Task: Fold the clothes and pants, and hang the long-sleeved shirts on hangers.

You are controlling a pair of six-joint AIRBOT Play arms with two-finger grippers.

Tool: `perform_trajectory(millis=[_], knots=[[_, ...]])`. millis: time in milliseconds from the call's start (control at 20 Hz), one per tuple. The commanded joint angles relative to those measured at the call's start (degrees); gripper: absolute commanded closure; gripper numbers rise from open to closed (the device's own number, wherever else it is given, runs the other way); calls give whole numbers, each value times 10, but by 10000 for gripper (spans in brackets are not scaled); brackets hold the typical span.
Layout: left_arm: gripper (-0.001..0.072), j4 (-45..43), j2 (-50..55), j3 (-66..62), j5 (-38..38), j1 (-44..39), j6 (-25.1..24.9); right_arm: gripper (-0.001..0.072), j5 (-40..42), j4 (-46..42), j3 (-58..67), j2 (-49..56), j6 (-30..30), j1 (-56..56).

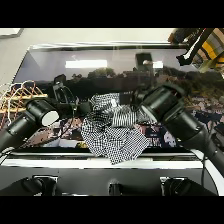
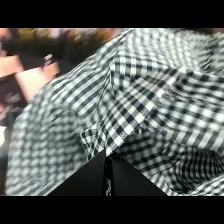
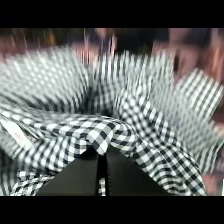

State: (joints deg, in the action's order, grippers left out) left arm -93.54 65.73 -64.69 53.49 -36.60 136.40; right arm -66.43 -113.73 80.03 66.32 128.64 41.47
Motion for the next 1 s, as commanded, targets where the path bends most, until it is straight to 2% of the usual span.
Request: perform_trajectory(millis=[0,150,350,600,650,700,750,800,850,950], knots=[[678,16,23,2,-66,0,4,679,-25,-41,43,1,-23,1],[678,16,39,2,-66,0,4,679,-59,-33,6,6,-22,3],[677,16,52,2,-66,0,4,679,-28,16,-73,6,-4,3],[673,16,53,3,-66,1,3,679,15,61,-96,6,12,3],[640,16,53,3,-66,1,1,678,15,64,-96,5,12,3],[496,17,52,3,-64,6,2,678,16,68,-96,3,12,3],[257,17,47,1,-52,15,2,678,19,70,-96,-2,12,3],[138,17,39,-4,-28,31,-1,678,20,71,-96,-9,12,3],[112,17,24,-9,3,56,-25,678,19,70,-96,-15,12,3],[111,16,-23,-10,71,125,-108,678,10,72,-96,-24,10,3]])
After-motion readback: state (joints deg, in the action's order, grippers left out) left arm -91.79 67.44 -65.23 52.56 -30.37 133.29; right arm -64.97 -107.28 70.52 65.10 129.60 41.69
